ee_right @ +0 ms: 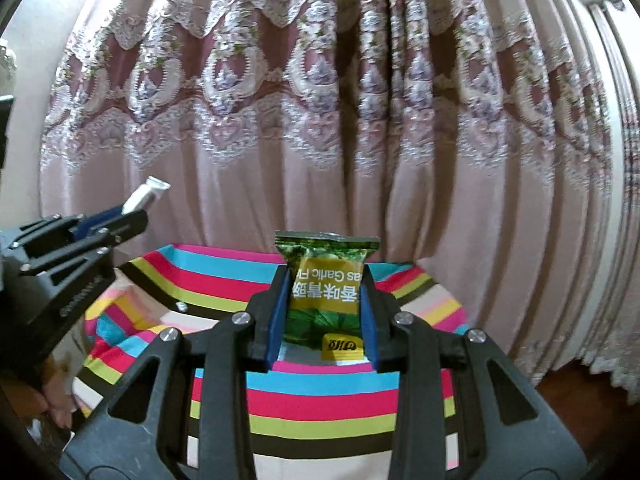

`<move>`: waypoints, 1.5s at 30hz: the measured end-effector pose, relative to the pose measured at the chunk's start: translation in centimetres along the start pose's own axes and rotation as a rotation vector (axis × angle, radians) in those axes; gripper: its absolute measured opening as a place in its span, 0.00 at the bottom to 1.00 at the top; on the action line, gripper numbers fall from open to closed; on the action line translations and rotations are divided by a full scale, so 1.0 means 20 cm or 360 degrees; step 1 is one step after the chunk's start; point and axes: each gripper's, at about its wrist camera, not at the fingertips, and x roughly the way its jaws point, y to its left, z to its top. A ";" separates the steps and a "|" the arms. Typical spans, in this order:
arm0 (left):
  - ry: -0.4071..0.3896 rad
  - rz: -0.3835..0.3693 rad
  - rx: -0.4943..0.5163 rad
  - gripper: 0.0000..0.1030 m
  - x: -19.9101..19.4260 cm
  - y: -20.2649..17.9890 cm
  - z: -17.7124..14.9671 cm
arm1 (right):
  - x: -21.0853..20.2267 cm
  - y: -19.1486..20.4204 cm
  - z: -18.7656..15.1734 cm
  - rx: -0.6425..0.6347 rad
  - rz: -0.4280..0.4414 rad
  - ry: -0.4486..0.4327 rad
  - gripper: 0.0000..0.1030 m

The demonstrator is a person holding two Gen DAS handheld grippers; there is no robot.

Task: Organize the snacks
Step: 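Raise both held snacks and carry them toward the white bin, then open both tools to drop the snacks into the white bin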

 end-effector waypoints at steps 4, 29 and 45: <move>-0.0037 -0.0060 0.0027 0.14 -0.05 -0.09 0.03 | -0.06 -0.06 0.01 -0.0053 -0.0148 -0.0012 0.35; -0.0257 -0.0427 0.0107 0.14 -0.31 -0.57 0.15 | -0.48 -0.46 0.06 -0.0134 -0.0627 -0.0161 0.35; 0.0578 -0.1194 0.0274 0.16 -0.01 -1.22 -0.38 | -0.49 -1.00 -0.72 0.0174 -0.0413 0.0734 0.36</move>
